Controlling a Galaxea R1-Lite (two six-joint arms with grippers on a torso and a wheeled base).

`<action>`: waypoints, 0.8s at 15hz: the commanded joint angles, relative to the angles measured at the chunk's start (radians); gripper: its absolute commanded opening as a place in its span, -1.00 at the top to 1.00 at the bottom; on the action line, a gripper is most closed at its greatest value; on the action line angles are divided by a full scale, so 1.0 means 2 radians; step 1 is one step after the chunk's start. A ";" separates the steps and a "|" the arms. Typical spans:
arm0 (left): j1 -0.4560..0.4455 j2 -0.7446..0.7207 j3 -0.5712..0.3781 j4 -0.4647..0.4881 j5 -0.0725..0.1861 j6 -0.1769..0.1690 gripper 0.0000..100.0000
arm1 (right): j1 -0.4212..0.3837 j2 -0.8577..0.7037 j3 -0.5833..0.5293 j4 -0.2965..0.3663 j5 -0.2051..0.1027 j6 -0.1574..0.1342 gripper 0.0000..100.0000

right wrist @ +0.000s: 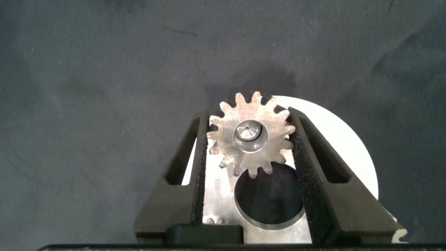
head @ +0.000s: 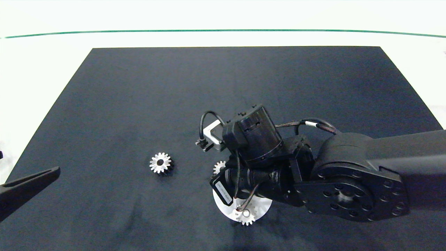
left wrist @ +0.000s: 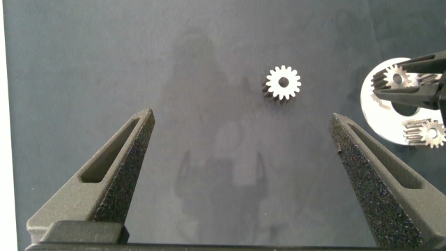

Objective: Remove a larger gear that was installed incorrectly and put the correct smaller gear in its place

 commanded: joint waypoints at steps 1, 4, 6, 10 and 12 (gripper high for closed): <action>0.000 0.000 0.000 0.001 0.001 0.000 -1.00 | 0.000 0.007 -0.003 0.001 0.000 0.000 0.44; 0.000 0.000 0.000 0.001 0.001 -0.001 -1.00 | 0.000 0.009 -0.009 0.002 0.001 0.000 -1.00; -0.001 0.000 0.000 0.001 0.001 -0.001 -1.00 | 0.000 0.008 -0.010 0.003 0.000 0.000 -1.00; -0.001 0.000 0.000 0.001 0.001 -0.001 -1.00 | 0.001 0.001 -0.008 0.006 0.000 0.000 -1.00; 0.000 0.000 0.000 0.001 0.001 -0.001 -1.00 | -0.003 -0.022 -0.008 0.025 0.000 0.000 -1.00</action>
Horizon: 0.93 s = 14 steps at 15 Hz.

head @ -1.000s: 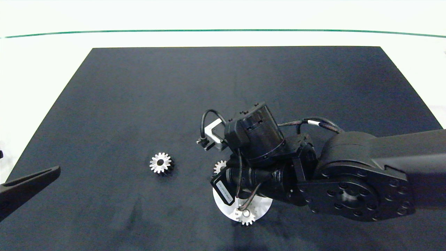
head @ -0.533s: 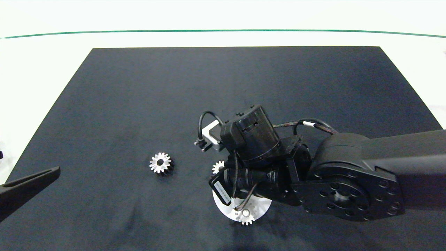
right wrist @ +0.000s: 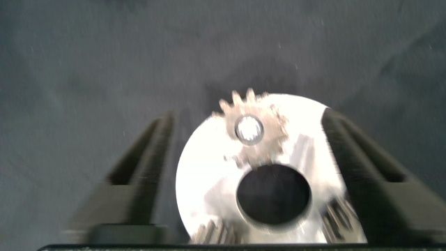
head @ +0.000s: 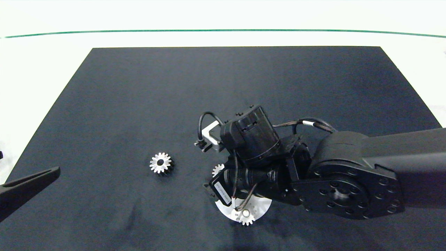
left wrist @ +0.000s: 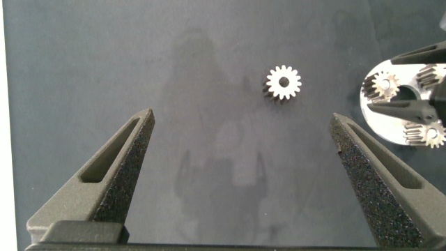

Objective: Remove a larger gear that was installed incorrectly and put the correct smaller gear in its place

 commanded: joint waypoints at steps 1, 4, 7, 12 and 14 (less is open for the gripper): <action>0.000 0.000 -0.001 0.001 0.001 0.000 -1.00 | -0.005 -0.032 0.001 0.015 -0.003 0.000 -1.00; 0.000 -0.001 0.000 0.001 0.001 -0.001 -1.00 | -0.016 -0.089 0.007 0.041 -0.018 0.003 -1.00; 0.002 -0.005 0.002 0.001 0.001 0.000 -1.00 | -0.028 -0.149 0.044 0.050 -0.038 0.003 -1.00; 0.024 -0.033 0.019 0.011 0.001 0.002 -1.00 | -0.055 -0.274 0.119 0.049 -0.102 0.007 -1.00; 0.035 -0.050 0.018 0.031 0.001 0.002 -1.00 | -0.101 -0.328 0.130 0.051 -0.125 0.006 -1.00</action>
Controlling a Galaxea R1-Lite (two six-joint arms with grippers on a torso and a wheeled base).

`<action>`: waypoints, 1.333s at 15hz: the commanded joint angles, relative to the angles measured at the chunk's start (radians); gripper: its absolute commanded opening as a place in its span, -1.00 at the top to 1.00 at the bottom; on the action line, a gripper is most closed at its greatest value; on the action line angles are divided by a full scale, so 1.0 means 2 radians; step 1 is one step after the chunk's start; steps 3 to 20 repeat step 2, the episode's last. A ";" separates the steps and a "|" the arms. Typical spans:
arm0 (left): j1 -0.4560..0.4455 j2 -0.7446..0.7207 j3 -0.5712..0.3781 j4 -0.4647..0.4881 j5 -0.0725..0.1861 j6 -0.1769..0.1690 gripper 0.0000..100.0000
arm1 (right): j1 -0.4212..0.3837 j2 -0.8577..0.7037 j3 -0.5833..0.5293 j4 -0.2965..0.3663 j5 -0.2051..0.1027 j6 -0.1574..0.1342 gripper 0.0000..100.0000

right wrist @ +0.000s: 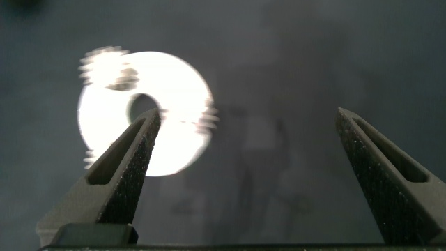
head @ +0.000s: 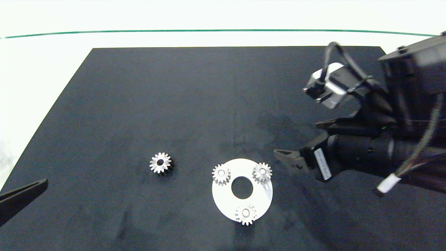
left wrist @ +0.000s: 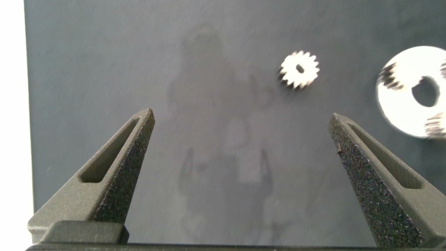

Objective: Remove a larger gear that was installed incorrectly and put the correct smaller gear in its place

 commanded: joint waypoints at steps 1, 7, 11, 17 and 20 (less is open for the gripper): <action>0.025 -0.028 0.001 0.013 0.001 0.000 -1.00 | -0.083 -0.120 0.029 0.002 -0.029 0.000 -1.00; 0.041 -0.034 0.001 0.015 0.001 0.000 -1.00 | -0.119 -0.146 0.033 0.002 -0.028 0.000 -1.00; 0.041 -0.034 0.001 0.015 0.001 0.000 -1.00 | -0.119 -0.146 0.033 0.002 -0.028 0.000 -1.00; 0.041 -0.034 0.001 0.015 0.001 0.000 -1.00 | -0.119 -0.146 0.033 0.002 -0.028 0.000 -1.00; 0.041 -0.034 0.001 0.015 0.001 0.000 -1.00 | -0.119 -0.146 0.033 0.002 -0.028 0.000 -1.00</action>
